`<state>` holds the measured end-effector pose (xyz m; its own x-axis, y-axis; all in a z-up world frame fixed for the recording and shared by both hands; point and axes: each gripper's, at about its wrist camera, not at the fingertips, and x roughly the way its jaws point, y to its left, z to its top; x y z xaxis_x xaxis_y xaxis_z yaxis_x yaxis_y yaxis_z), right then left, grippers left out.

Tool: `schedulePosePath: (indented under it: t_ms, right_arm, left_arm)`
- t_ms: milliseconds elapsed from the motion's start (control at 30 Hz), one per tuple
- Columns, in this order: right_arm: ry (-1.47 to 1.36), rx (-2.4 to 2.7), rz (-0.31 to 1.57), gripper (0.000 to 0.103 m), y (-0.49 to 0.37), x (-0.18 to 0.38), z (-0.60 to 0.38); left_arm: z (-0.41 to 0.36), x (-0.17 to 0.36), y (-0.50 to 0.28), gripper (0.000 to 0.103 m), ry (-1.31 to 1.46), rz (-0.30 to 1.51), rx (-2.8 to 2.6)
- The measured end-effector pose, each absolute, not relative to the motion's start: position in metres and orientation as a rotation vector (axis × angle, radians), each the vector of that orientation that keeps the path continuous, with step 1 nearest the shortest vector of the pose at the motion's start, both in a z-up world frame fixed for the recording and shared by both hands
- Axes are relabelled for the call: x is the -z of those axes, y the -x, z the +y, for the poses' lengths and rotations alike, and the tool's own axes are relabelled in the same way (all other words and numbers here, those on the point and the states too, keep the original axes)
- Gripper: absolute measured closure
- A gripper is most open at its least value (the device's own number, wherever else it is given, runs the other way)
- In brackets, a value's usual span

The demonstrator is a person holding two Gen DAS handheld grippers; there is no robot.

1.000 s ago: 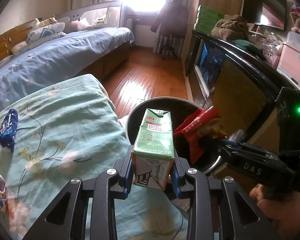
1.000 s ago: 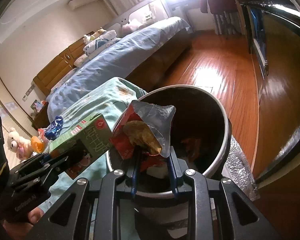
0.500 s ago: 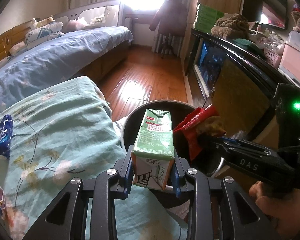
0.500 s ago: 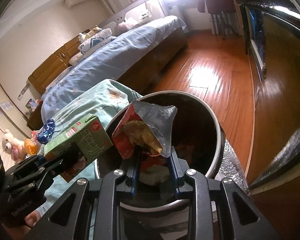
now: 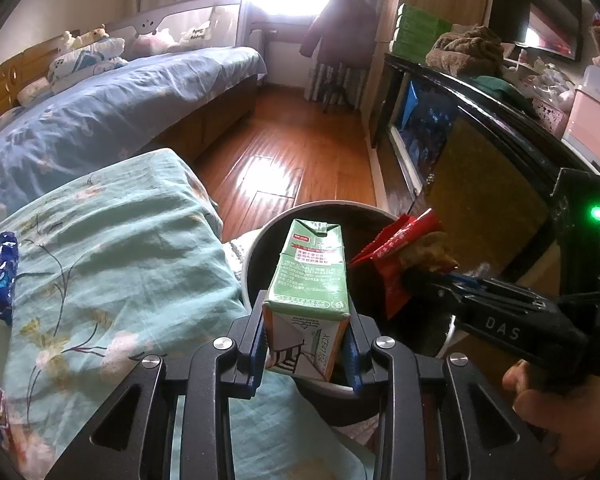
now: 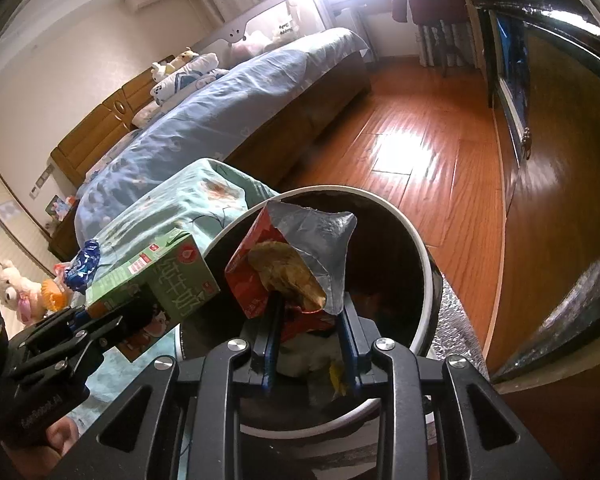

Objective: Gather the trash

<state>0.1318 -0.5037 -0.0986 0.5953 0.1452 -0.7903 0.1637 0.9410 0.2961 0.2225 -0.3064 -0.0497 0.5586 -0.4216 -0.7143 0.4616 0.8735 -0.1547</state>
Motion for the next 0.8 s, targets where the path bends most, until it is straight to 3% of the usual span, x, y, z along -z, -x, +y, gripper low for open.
schedulePosePath:
  t_ms: [100, 167, 233, 300, 333, 433, 567, 800]
  right_arm:
    - [-0.357, 0.025, 0.941, 0.070, -0.133, 0.098, -0.505]
    - [-0.364, 0.028, 0.941, 0.052, -0.134, 0.098, -0.507]
    - [-0.363, 0.033, 0.937, 0.050, -0.133, 0.097, -0.507]
    - [-0.365, 0.035, 0.932, 0.046, -0.130, 0.095, -0.506]
    - [-0.367, 0.035, 0.930, 0.043, -0.130, 0.095, -0.505]
    - [-0.374, 0.031, 0.921, 0.041, -0.125, 0.093, -0.501]
    - [-0.392, 0.011, 0.904, 0.031, -0.118, 0.088, -0.489]
    - [-0.405, -0.065, 0.886, 0.028, -0.109, 0.081, -0.449]
  left_arm:
    - [-0.309, 0.049, -0.225, 0.072, -0.046, 0.839, 0.529]
    - [-0.309, 0.049, -0.225, 0.071, -0.043, 0.841, 0.533]
    - [-0.308, 0.048, -0.224, 0.069, -0.043, 0.835, 0.537]
    - [-0.303, 0.047, -0.222, 0.054, -0.039, 0.827, 0.536]
    - [-0.301, 0.047, -0.219, 0.053, -0.037, 0.820, 0.531]
    - [-0.291, 0.048, -0.211, 0.053, -0.031, 0.816, 0.524]
    - [-0.270, 0.050, -0.197, 0.050, -0.009, 0.818, 0.489]
    - [-0.225, 0.051, -0.170, 0.049, 0.035, 0.822, 0.424]
